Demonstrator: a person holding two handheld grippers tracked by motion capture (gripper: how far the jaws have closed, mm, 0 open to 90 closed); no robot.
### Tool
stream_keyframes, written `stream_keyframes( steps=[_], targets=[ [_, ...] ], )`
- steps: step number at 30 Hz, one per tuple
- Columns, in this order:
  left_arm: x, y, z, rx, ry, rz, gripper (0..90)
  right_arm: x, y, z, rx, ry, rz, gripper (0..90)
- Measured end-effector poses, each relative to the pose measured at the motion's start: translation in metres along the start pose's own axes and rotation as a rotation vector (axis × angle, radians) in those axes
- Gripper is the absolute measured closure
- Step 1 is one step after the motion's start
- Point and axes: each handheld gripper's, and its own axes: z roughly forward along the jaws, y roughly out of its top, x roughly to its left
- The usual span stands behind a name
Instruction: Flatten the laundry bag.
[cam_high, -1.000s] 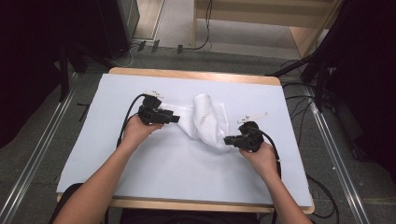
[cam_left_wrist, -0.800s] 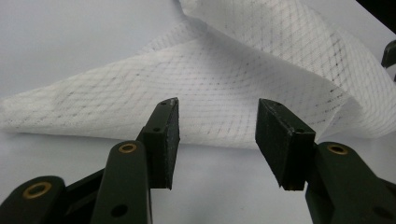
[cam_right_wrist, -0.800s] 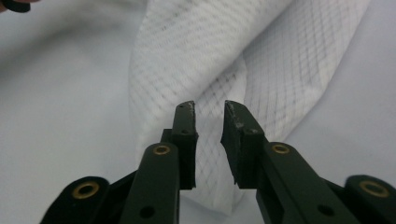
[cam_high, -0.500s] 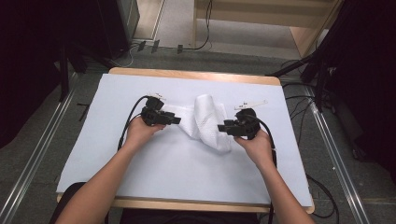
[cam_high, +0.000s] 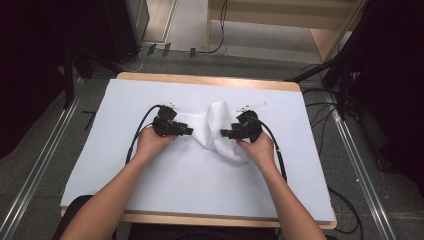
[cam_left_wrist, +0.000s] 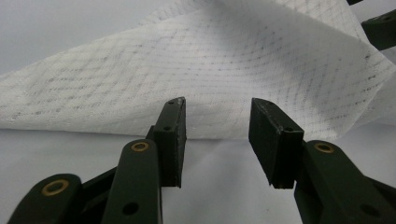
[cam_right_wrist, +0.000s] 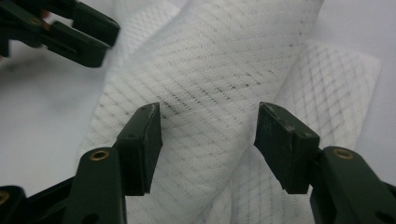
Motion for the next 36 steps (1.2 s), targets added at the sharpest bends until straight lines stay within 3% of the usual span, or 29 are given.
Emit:
stream_keyframes(
  steps=[6, 7, 9, 11, 15, 18, 21, 28, 36],
  targets=[
    [0.001, -0.001, 0.001, -0.004, 0.008, 0.015, 59.5, -0.005, -0.004, 0.010, 0.032, -0.017, 0.005, 44.8],
    [0.001, -0.002, 0.001, -0.008, 0.007, 0.014, 60.1, -0.006, -0.006, 0.014, 0.055, -0.013, 0.012, 49.0],
    [0.002, -0.002, 0.001, -0.011, 0.012, 0.017, 60.8, -0.004, -0.008, 0.016, 0.043, -0.025, 0.003, 59.3],
    [0.003, -0.002, 0.001, -0.015, 0.011, 0.015, 61.6, -0.004, -0.011, 0.017, 0.032, 0.002, 0.015, 70.0],
    [0.004, -0.002, 0.002, -0.028, 0.023, 0.025, 64.5, -0.003, -0.013, 0.019, 0.015, 0.005, 0.015, 82.4],
    [0.006, -0.002, 0.004, -0.044, 0.025, 0.024, 66.4, -0.001, -0.012, 0.018, 0.028, 0.009, 0.004, 86.8],
    [0.007, -0.001, 0.004, -0.051, 0.027, 0.015, 66.5, 0.001, -0.011, 0.015, 0.032, -0.001, -0.003, 88.2],
    [0.010, 0.001, -0.005, -0.049, 0.037, -0.018, 62.5, 0.017, -0.006, -0.006, -0.031, 0.005, -0.062, 88.1],
    [0.010, 0.004, -0.042, -0.103, 0.046, -0.040, 60.4, 0.046, -0.008, -0.025, -0.083, 0.044, -0.158, 87.2]
  ],
)
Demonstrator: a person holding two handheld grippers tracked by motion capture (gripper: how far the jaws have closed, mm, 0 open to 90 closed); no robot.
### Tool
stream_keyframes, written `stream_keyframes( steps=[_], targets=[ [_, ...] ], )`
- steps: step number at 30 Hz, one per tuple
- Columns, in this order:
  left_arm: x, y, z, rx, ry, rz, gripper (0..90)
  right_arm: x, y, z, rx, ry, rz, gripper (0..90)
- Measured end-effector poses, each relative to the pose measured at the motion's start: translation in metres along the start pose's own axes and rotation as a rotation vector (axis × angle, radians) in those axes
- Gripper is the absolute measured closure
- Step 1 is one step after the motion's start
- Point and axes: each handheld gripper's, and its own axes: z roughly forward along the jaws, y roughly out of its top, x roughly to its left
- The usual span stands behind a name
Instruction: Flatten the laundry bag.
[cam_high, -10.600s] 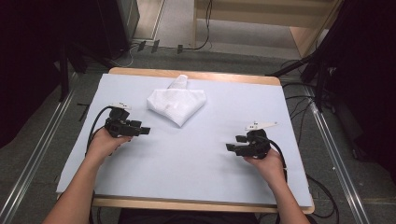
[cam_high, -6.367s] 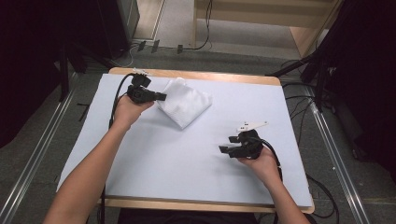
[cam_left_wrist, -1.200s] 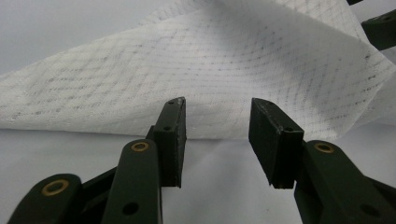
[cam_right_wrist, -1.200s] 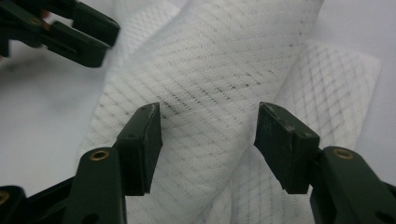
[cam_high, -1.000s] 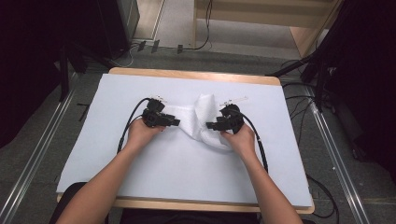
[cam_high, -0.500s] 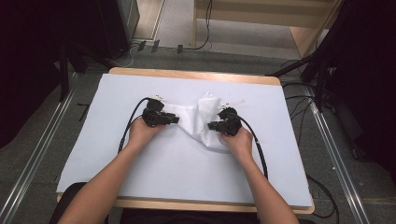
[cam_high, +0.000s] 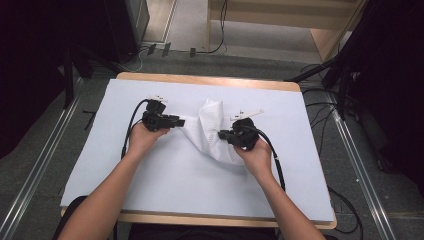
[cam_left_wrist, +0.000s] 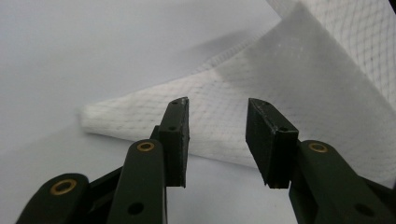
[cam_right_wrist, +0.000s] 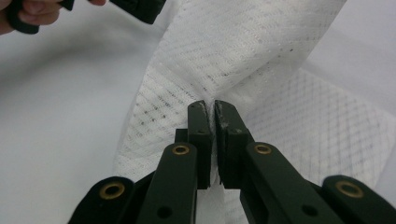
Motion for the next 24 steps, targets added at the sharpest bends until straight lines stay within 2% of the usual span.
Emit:
stream_keyframes(
  steps=[3, 4, 7, 10, 16, 20, 24],
  targets=[
    [0.000, -0.001, -0.008, -0.007, 0.004, 0.004, 60.0, 0.006, 0.000, -0.002, -0.011, 0.011, -0.016, 87.0],
    [0.001, -0.002, -0.014, -0.023, 0.004, -0.006, 59.8, 0.010, -0.002, -0.002, -0.024, 0.031, -0.019, 86.2],
    [0.003, -0.003, -0.019, -0.032, 0.003, -0.017, 59.5, 0.013, -0.002, 0.001, -0.018, 0.045, -0.025, 85.2],
    [0.007, -0.006, -0.025, -0.042, 0.001, -0.044, 59.1, 0.020, -0.004, 0.011, 0.007, 0.082, -0.037, 85.8],
    [0.006, -0.006, -0.029, -0.051, -0.010, -0.051, 56.9, 0.029, -0.004, 0.019, 0.027, 0.133, -0.056, 85.5],
    [0.003, -0.006, -0.034, -0.056, -0.030, -0.049, 54.8, 0.035, -0.006, 0.026, 0.064, 0.176, -0.078, 85.5],
    [0.001, -0.007, -0.029, -0.043, -0.059, -0.057, 49.2, 0.043, -0.009, 0.031, 0.098, 0.176, -0.104, 85.4]
  ],
)
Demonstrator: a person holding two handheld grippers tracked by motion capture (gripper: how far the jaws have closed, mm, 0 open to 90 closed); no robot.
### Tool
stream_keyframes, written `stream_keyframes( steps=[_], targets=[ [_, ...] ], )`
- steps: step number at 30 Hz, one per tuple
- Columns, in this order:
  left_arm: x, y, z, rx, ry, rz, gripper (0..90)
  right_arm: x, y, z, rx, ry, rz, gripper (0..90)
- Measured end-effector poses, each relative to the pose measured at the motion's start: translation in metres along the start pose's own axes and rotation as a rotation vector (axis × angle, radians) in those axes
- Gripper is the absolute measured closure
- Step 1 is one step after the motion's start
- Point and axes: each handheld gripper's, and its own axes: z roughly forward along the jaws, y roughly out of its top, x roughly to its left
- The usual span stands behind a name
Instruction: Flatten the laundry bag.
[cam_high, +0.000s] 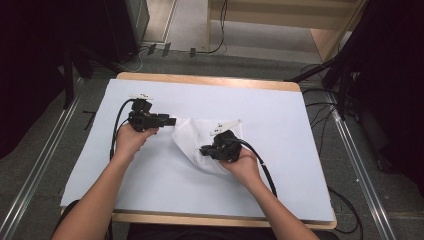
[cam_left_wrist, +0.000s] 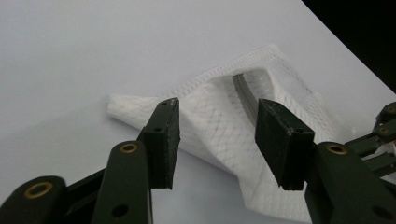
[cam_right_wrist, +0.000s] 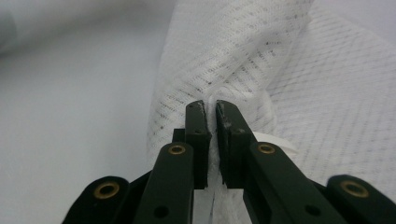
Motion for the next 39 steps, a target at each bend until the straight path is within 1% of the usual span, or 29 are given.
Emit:
stream_keyframes(
  steps=[2, 3, 6, 9, 10, 11, 12, 13, 14, 15, 16, 17, 18, 19, 20, 21, 23, 24, 26, 27, 30, 31, 32, 33, 34, 35, 36, 37, 39],
  targets=[
    [0.000, 0.000, 0.002, 0.008, 0.006, 0.003, 46.7, 0.001, 0.000, 0.001, 0.009, 0.004, 0.005, 85.4],
    [0.000, -0.001, 0.005, 0.017, 0.017, 0.012, 45.6, 0.001, -0.001, 0.003, 0.007, 0.009, 0.001, 85.4],
    [0.003, -0.002, 0.008, 0.041, 0.036, 0.014, 43.7, 0.003, -0.001, 0.003, 0.009, 0.011, 0.003, 85.4],
    [0.006, -0.005, 0.012, 0.056, 0.024, 0.002, 44.4, 0.003, -0.002, 0.002, -0.001, 0.010, -0.004, 85.4],
    [0.005, -0.005, 0.014, 0.067, 0.022, 0.002, 46.2, 0.004, -0.002, 0.002, 0.000, 0.011, -0.007, 85.4],
    [0.004, -0.006, 0.017, 0.081, 0.016, 0.006, 49.6, 0.004, -0.002, 0.002, -0.002, 0.015, -0.008, 85.4],
    [0.004, -0.006, 0.017, 0.081, 0.016, 0.006, 54.7, 0.005, -0.002, 0.002, 0.000, 0.019, -0.003, 85.4],
    [0.002, -0.006, 0.023, 0.099, 0.010, -0.006, 62.6, 0.005, -0.002, 0.002, 0.000, 0.017, -0.006, 85.4],
    [0.002, -0.006, 0.023, 0.099, 0.010, -0.006, 71.8, 0.005, -0.002, 0.001, 0.000, 0.017, -0.008, 85.3],
    [-0.001, -0.006, 0.025, 0.085, -0.005, -0.037, 83.3, 0.005, -0.002, 0.000, 0.002, 0.019, -0.006, 84.4],
    [-0.002, -0.005, 0.024, 0.064, -0.036, -0.043, 90.0, 0.005, -0.002, 0.000, 0.001, 0.018, -0.002, 82.6],
    [-0.004, -0.004, 0.024, 0.060, -0.048, -0.041, 90.0, 0.004, -0.001, -0.002, -0.005, 0.018, -0.003, 80.4],
    [-0.007, -0.003, 0.024, 0.065, -0.041, -0.026, 90.0, 0.004, -0.001, -0.004, -0.006, 0.019, 0.008, 77.2],
    [-0.007, -0.003, 0.024, 0.065, -0.041, -0.026, 90.0, 0.004, -0.001, -0.004, -0.006, 0.019, 0.008, 77.2],
    [-0.011, -0.002, 0.023, 0.068, -0.030, 0.001, 90.0, 0.003, 0.000, -0.007, -0.014, 0.014, 0.000, 75.5],
    [-0.013, -0.002, 0.021, 0.076, -0.022, 0.013, 90.0, 0.001, 0.001, -0.016, -0.031, 0.004, 0.004, 70.8],
    [-0.017, -0.001, 0.011, 0.060, -0.031, 0.035, 90.0, -0.002, 0.002, -0.024, -0.045, -0.006, 0.012, 67.5],
    [-0.017, -0.001, 0.011, 0.060, -0.031, 0.035, 90.0, -0.005, 0.002, -0.028, -0.051, -0.008, 0.016, 67.5],
    [-0.020, 0.000, 0.004, 0.046, -0.033, 0.049, 90.0, -0.007, 0.001, -0.032, -0.057, -0.014, 0.018, 67.3],
    [-0.021, 0.000, -0.001, 0.043, -0.036, 0.055, 90.0, -0.012, 0.000, -0.041, -0.066, -0.025, 0.032, 66.7],
    [-0.023, -0.002, -0.005, 0.044, -0.037, 0.061, 90.0, -0.022, -0.002, -0.053, -0.090, -0.051, 0.051, 66.4],
    [-0.023, -0.002, -0.005, 0.044, -0.037, 0.061, 90.0, -0.022, -0.002, -0.053, -0.090, -0.051, 0.051, 66.4],
    [-0.023, -0.004, -0.008, 0.042, -0.049, 0.055, 90.0, -0.031, -0.005, -0.061, -0.097, -0.091, 0.072, 66.5],
    [-0.023, -0.004, -0.008, 0.042, -0.049, 0.055, 90.0, -0.031, -0.005, -0.061, -0.097, -0.091, 0.072, 66.5],
    [-0.023, -0.006, -0.011, 0.037, -0.054, 0.055, 90.0, -0.041, -0.009, -0.065, -0.095, -0.113, 0.090, 66.5],
    [-0.023, -0.007, -0.013, 0.037, -0.054, 0.055, 90.0, -0.047, -0.011, -0.066, -0.093, -0.125, 0.112, 66.5],
    [-0.023, -0.007, -0.013, 0.037, -0.054, 0.055, 90.0, -0.047, -0.011, -0.066, -0.093, -0.125, 0.112, 66.5],
    [-0.023, -0.010, -0.017, 0.032, -0.062, 0.053, 90.0, -0.057, -0.015, -0.066, -0.084, -0.143, 0.137, 66.5],
    [-0.023, -0.013, -0.020, 0.029, -0.060, 0.053, 90.0, -0.064, -0.018, -0.064, -0.074, -0.158, 0.147, 66.5]
  ],
)
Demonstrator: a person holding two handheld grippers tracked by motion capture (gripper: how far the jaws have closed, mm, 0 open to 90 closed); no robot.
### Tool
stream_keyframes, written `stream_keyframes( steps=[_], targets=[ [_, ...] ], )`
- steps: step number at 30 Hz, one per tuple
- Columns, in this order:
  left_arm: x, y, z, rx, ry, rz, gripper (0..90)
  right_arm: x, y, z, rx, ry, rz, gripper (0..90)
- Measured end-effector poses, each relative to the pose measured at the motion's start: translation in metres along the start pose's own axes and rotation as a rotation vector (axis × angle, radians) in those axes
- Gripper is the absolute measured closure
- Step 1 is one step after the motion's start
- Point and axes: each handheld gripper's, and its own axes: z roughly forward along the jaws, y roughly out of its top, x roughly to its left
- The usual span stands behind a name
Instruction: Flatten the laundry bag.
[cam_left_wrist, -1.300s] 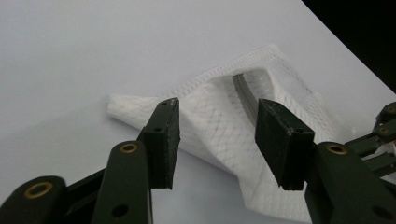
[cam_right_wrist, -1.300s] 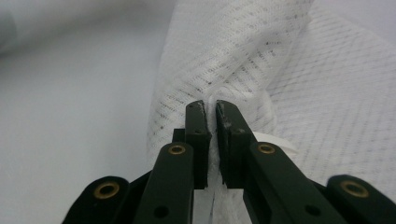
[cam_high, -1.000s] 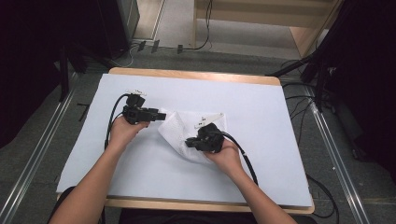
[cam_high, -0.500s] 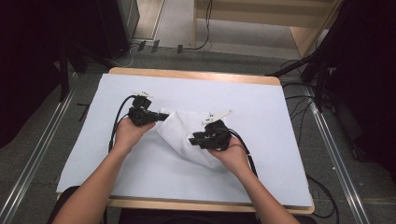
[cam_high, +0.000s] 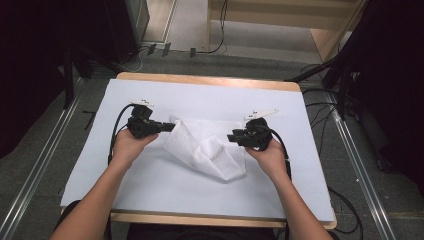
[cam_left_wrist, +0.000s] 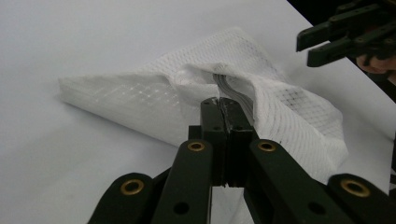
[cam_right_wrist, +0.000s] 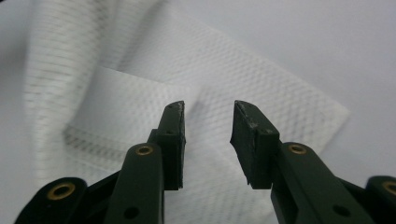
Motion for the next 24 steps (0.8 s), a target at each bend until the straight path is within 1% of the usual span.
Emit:
stream_keyframes(
  steps=[1, 2, 3, 4, 5, 6, 7, 8, 9, 10, 14, 16, 19, 20, 22, 24],
  targets=[
    [0.000, 0.000, 0.000, 0.000, 0.000, 0.000, 90.0, 0.000, 0.000, 0.000, 0.000, 0.000, 0.000, 66.5],
    [0.000, -0.002, -0.002, 0.003, 0.004, 0.002, 90.0, -0.007, -0.002, 0.004, 0.020, -0.020, 0.014, 66.0],
    [0.000, -0.003, -0.002, 0.003, 0.007, 0.003, 90.0, -0.007, -0.002, 0.004, 0.020, -0.020, 0.014, 66.0],
    [0.000, -0.004, -0.004, 0.003, 0.006, 0.004, 90.0, -0.013, -0.004, 0.008, 0.029, -0.037, 0.025, 65.5],
    [0.002, -0.007, -0.007, -0.004, 0.005, -0.009, 90.0, -0.017, -0.004, 0.009, 0.036, -0.045, 0.042, 65.5],
    [0.002, -0.007, -0.007, -0.004, 0.005, -0.009, 90.0, -0.021, -0.005, 0.011, 0.036, -0.049, 0.057, 65.4],
    [0.003, -0.009, -0.009, -0.005, 0.003, -0.016, 90.0, -0.021, -0.005, 0.011, 0.036, -0.049, 0.057, 65.4],
    [0.005, -0.010, -0.010, -0.008, 0.000, -0.021, 90.0, -0.026, -0.007, 0.012, 0.039, -0.055, 0.068, 65.0],
    [0.005, -0.012, -0.011, -0.006, -0.001, -0.027, 90.0, -0.032, -0.008, 0.015, 0.040, -0.076, 0.080, 64.0],
    [0.006, -0.014, -0.012, -0.005, -0.001, -0.033, 90.0, -0.034, -0.009, 0.017, 0.039, -0.080, 0.085, 63.8],
    [0.007, -0.016, -0.013, -0.002, -0.001, -0.035, 90.0, -0.044, -0.012, 0.023, 0.046, -0.105, 0.111, 62.3],
    [0.006, -0.017, -0.012, 0.003, 0.001, -0.033, 90.0, -0.047, -0.013, 0.026, 0.056, -0.115, 0.120, 62.0],
    [0.006, -0.018, -0.013, 0.005, 0.005, -0.033, 90.0, -0.049, -0.014, 0.029, 0.062, -0.119, 0.121, 62.0],
    [0.007, -0.019, -0.013, 0.008, 0.005, -0.032, 90.0, -0.048, -0.014, 0.032, 0.072, -0.126, 0.112, 62.0],
    [0.007, -0.020, -0.014, 0.007, 0.011, -0.035, 90.0, -0.047, -0.014, 0.035, 0.082, -0.126, 0.109, 62.0],
    [0.008, -0.020, -0.014, 0.005, 0.015, -0.042, 90.0, -0.045, -0.013, 0.037, 0.076, -0.127, 0.108, 62.8]
  ],
)
